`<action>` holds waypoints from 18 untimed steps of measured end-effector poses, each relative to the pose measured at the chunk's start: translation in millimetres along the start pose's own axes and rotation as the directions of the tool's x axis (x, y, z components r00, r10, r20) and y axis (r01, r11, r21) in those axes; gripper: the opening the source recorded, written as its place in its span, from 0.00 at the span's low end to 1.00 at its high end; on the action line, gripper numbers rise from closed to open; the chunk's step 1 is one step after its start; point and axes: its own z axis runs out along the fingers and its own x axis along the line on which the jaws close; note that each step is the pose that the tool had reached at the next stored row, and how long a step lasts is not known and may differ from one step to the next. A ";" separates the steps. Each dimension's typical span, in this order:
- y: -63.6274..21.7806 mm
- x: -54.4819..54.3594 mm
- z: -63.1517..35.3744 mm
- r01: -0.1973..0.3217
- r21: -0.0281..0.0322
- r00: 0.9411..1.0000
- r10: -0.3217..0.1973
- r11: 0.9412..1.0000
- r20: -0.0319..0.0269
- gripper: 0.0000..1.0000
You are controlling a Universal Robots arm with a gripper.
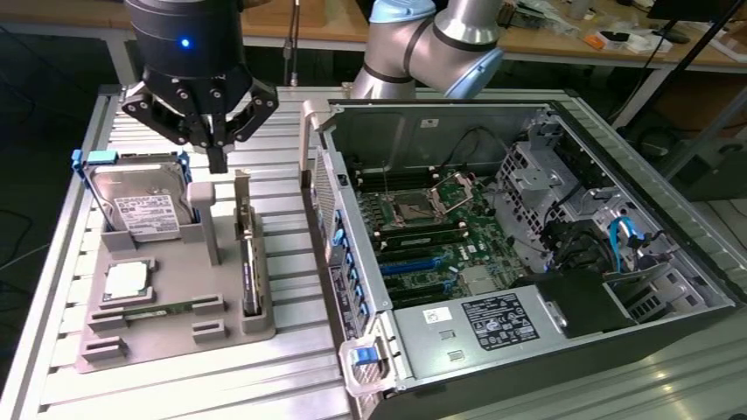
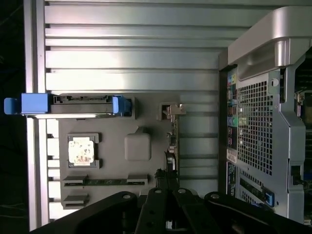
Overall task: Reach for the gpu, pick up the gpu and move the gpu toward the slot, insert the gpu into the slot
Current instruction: 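Pick up the gpu and move the gpu toward the slot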
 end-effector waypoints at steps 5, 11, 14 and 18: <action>-1.7 0.2 3.9 0.000 0.016 1.000 0.000 1.000 0.000 0.30; -6.6 0.2 10.0 0.001 0.026 1.000 -0.001 1.000 0.000 0.54; -8.8 0.4 14.9 0.001 0.027 1.000 -0.001 1.000 0.000 0.60; -10.7 0.7 21.9 0.001 0.027 1.000 -0.001 1.000 0.000 0.60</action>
